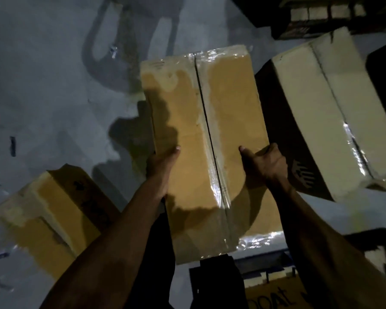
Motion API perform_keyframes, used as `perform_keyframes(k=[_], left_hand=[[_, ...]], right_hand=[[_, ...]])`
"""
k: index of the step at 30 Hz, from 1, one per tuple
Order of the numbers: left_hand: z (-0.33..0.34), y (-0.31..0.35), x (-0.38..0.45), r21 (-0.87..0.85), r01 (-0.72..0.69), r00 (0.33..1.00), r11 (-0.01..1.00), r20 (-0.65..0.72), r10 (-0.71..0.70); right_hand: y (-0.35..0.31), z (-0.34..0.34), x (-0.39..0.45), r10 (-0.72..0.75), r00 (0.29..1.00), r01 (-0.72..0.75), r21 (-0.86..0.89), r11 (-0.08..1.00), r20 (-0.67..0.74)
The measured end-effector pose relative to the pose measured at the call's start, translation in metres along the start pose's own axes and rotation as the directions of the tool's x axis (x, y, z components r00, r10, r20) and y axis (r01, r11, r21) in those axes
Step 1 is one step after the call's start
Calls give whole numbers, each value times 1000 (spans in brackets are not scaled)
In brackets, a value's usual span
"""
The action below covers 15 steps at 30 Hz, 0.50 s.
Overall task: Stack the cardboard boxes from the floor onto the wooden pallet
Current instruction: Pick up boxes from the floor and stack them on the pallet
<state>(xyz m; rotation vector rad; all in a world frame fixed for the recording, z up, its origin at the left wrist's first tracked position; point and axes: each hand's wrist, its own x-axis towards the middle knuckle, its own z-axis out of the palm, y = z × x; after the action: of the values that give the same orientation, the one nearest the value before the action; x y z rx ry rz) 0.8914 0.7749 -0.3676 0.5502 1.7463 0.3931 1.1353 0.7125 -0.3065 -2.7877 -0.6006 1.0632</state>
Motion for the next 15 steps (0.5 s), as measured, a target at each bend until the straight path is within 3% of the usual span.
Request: perform_keyframes(k=[3, 6, 10, 15], left_hand=[[-4, 36, -35, 230, -219, 975, 948, 101, 200], [-8, 67, -87, 386, -340, 939, 858, 181, 291], [-24, 95, -161, 601, -443, 895, 665, 262, 360], [-47, 88, -239, 577, -605, 794, 549, 385, 470]], right_hand=[[25, -31, -45, 56, 996, -47, 126, 991, -66], [51, -54, -94, 79, 990, -45, 268, 962, -120], [75, -75, -163, 188, 957, -106, 337, 936, -221], [122, -81, -242, 272, 914, -134, 408, 903, -302]])
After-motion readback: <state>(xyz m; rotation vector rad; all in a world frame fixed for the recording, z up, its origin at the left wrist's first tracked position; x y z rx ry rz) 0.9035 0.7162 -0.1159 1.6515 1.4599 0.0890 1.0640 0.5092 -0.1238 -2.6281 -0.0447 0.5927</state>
